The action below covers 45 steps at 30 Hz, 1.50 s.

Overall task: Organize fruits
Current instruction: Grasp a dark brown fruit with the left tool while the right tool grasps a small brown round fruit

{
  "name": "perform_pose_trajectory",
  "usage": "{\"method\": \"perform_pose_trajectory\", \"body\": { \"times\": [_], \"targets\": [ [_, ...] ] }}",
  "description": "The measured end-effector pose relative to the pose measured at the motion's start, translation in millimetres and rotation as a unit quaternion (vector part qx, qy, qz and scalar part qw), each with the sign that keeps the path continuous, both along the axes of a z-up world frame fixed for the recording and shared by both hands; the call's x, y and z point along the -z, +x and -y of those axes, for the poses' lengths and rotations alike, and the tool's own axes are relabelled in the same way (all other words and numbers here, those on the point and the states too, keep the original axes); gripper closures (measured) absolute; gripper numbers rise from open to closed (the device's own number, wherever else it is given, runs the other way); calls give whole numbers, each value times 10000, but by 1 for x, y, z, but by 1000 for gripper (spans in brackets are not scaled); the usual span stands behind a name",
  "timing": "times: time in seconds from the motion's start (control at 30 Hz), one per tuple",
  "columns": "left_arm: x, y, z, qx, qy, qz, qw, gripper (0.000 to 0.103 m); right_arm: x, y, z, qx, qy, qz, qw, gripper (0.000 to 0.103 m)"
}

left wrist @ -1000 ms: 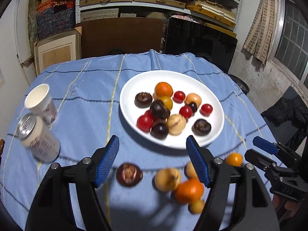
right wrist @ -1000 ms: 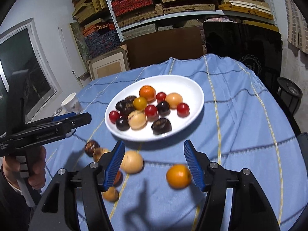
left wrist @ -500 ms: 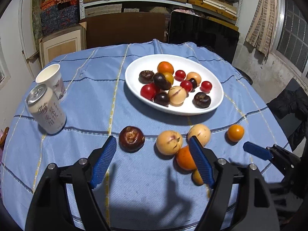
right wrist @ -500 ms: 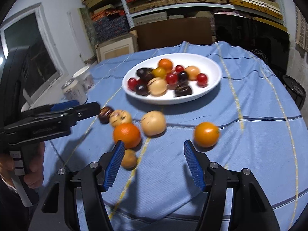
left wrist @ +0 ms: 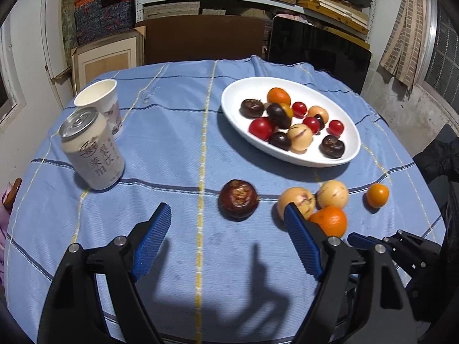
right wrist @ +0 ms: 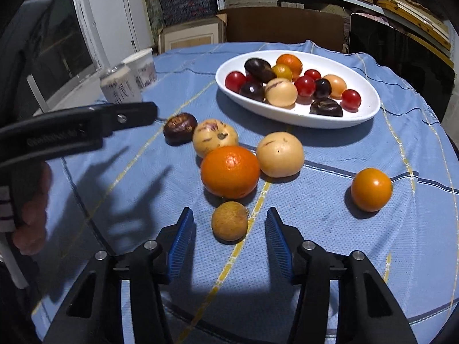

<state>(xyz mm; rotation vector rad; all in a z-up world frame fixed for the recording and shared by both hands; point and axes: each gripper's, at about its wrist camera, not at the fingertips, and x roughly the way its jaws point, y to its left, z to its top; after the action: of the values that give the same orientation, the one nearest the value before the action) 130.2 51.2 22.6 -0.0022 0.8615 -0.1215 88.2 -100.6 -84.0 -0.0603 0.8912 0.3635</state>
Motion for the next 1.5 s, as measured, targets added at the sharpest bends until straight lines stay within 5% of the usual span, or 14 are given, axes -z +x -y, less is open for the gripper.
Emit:
{"method": "perform_pose_trajectory", "body": {
  "times": [0.17, 0.5, 0.7, 0.9, 0.97, 1.5],
  "targets": [
    [10, 5, -11, -118, 122, -113, 9998, 24, 3, 7, 2, 133, -17, 82, 9999, 75],
    [20, 1, -23, -18, 35, -237, 9997, 24, -16, -1, 37, 262, 710, 355, 9965, 75],
    [34, 20, 2, 228, 390, -303, 9985, 24, -19, -1, 55, 375, 978, 359, 9939, 75],
    [50, 46, 25, 407, 472, -481, 9969, 46, -21, -1, 60, 402, 1121, 440, 9919, 75],
    [50, 50, 29, 431, 427, -441, 9972, 61, -20, -1, 59, 385, 1112, 425, 9921, 75],
    [12, 2, 37, 317, 261, -191, 9990, 62, -22, -4, 64, 462, 1179, 521, 9906, 75]
  ]
}}
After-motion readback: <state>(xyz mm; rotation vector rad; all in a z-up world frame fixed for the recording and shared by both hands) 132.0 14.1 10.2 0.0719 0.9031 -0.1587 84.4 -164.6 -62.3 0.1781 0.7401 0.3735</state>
